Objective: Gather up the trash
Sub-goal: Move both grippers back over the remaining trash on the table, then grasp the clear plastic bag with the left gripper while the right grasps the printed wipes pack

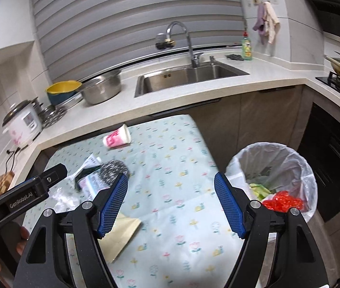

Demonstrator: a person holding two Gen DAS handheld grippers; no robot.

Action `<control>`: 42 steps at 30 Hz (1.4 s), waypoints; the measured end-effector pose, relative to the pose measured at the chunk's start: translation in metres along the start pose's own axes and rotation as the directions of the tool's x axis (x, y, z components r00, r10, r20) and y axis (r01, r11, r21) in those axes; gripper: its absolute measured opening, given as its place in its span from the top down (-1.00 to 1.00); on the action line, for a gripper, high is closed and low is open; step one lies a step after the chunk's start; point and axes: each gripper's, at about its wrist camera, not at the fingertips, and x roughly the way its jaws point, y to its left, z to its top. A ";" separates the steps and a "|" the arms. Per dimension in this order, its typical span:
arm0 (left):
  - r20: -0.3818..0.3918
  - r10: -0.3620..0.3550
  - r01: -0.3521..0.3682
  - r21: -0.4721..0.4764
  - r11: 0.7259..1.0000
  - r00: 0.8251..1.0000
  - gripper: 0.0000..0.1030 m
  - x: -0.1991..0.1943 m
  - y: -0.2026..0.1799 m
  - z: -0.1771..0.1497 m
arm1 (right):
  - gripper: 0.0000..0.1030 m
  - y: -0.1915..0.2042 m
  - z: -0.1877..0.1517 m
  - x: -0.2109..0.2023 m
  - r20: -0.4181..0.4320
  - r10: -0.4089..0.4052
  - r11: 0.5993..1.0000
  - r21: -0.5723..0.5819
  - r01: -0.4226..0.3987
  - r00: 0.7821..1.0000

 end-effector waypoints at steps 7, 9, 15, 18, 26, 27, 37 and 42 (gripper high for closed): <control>-0.020 0.075 -0.076 -0.058 0.995 0.997 -0.75 -0.001 0.053 -0.006 | -0.39 0.042 -0.013 0.011 -0.042 0.034 0.998 -0.060 -0.036 0.999; -0.026 0.095 -0.096 -0.069 0.993 0.995 -0.75 0.000 0.067 -0.009 | -0.39 0.051 -0.018 0.015 -0.055 0.040 0.996 -0.075 -0.044 0.998; -0.051 0.135 -0.140 -0.100 0.985 0.989 -0.75 0.004 0.101 -0.019 | -0.39 0.077 -0.028 0.028 -0.095 0.058 0.992 -0.104 -0.068 0.994; -0.063 0.154 -0.160 -0.113 0.981 0.986 -0.75 0.008 0.115 -0.024 | -0.39 0.087 -0.034 0.035 -0.117 0.063 0.990 -0.119 -0.077 0.991; -0.118 0.181 -0.198 -0.150 0.969 0.976 -0.75 0.027 0.146 -0.037 | -0.39 0.103 -0.057 0.065 -0.197 0.056 0.988 -0.133 -0.084 0.979; -0.123 0.186 -0.204 -0.150 0.967 0.975 -0.76 0.030 0.147 -0.037 | -0.39 0.104 -0.060 0.069 -0.207 0.053 0.987 -0.135 -0.082 0.977; -0.165 0.180 -0.207 -0.164 0.964 0.970 -0.81 0.060 0.160 -0.041 | -0.39 0.122 -0.060 0.107 -0.246 0.054 0.984 -0.150 -0.093 0.968; -0.195 0.156 -0.193 -0.186 0.963 0.968 -0.82 0.080 0.168 -0.040 | -0.39 0.129 -0.051 0.129 -0.253 0.070 0.985 -0.137 -0.108 0.965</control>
